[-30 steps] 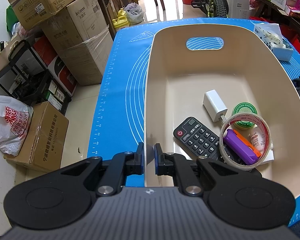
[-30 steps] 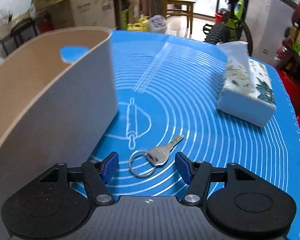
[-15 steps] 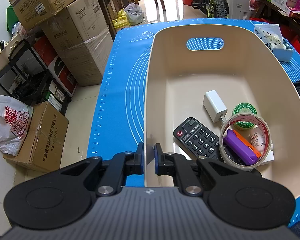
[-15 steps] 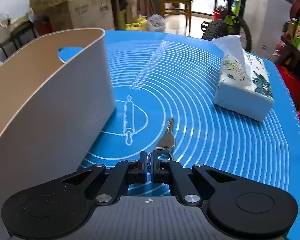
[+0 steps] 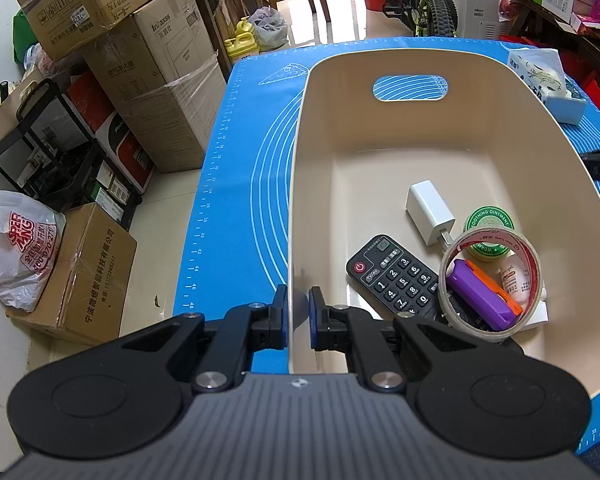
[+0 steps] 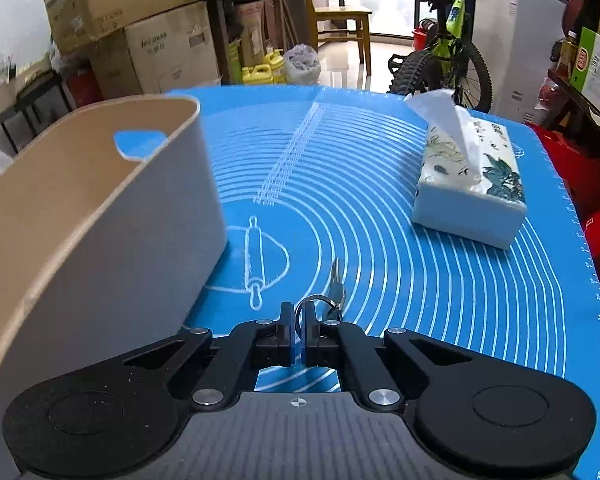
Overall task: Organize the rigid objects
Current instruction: 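Carry the keys into the bin and release them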
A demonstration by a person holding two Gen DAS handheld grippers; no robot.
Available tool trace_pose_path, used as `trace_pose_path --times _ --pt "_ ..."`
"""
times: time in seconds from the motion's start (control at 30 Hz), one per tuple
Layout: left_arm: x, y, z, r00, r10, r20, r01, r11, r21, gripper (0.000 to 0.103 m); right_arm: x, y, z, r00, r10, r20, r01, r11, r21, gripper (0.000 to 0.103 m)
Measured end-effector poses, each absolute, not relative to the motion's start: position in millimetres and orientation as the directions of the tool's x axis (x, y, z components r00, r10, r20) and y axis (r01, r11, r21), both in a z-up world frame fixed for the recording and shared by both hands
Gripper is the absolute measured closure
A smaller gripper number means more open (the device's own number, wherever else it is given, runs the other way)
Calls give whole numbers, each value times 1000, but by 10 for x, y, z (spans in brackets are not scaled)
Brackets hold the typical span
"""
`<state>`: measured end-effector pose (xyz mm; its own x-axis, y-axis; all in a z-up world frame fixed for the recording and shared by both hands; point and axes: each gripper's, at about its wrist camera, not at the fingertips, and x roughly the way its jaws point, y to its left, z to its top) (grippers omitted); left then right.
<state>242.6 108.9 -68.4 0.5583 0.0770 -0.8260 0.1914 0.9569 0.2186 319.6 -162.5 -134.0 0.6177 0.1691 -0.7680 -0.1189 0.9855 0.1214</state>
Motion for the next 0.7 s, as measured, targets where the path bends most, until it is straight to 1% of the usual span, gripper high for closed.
trace_pose_path --times 0.3,0.57,0.7 --pt "2439 1083 -691 556 73 -828 191 958 213 92 3170 -1676 -1047 656 213 -724 -103 976 194 91" --pt "2446 1087 -698 556 72 -828 191 958 212 92 3184 -1724 -968 672 210 -710 -86 975 207 91" --pt "2449 1085 -698 556 72 -828 191 959 211 92 3174 -1791 -840 693 216 -688 -73 970 232 91"
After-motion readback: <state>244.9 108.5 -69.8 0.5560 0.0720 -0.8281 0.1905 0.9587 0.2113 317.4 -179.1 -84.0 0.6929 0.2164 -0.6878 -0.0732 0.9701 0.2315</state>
